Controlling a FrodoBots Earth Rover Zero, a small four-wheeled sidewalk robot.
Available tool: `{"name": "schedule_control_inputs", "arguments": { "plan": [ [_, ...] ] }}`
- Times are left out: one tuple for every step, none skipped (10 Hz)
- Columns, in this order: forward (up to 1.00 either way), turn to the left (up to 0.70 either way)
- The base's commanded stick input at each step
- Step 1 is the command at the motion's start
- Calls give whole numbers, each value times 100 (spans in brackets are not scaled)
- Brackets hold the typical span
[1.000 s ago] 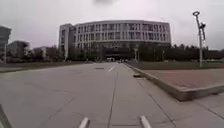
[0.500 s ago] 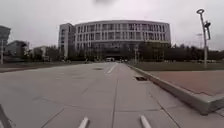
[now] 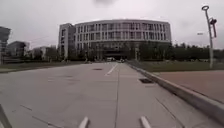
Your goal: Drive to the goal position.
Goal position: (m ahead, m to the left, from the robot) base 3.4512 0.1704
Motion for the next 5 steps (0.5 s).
{"name": "schedule_control_inputs", "arguments": {
  "plan": [
    [100,2],
    [100,2],
    [100,2],
    [99,2],
    [93,2]
  ]
}}
